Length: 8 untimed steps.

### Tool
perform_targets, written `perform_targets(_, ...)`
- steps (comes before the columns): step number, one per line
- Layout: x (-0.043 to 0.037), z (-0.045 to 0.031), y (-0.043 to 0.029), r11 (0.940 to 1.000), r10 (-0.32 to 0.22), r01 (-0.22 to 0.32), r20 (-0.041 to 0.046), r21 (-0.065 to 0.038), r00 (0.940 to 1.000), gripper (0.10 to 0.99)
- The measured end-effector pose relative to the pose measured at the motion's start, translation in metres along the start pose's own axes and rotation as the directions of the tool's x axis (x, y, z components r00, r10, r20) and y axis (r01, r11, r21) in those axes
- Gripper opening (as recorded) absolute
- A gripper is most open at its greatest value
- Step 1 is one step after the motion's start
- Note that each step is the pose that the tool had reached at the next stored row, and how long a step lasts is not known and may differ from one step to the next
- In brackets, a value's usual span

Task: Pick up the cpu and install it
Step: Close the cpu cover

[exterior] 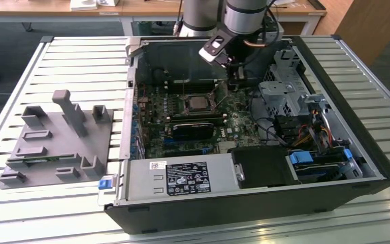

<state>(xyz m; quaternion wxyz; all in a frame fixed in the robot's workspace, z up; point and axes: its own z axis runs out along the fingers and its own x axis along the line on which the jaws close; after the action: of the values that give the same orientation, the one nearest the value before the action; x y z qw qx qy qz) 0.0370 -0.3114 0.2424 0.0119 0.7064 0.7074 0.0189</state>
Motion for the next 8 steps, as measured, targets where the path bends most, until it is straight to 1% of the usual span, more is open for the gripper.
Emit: perform_targets(8, 0.0, 0.0, -0.0033, 1.0, 0.0, 0.0, 0.0001, 0.0, 1.0, 0.106)
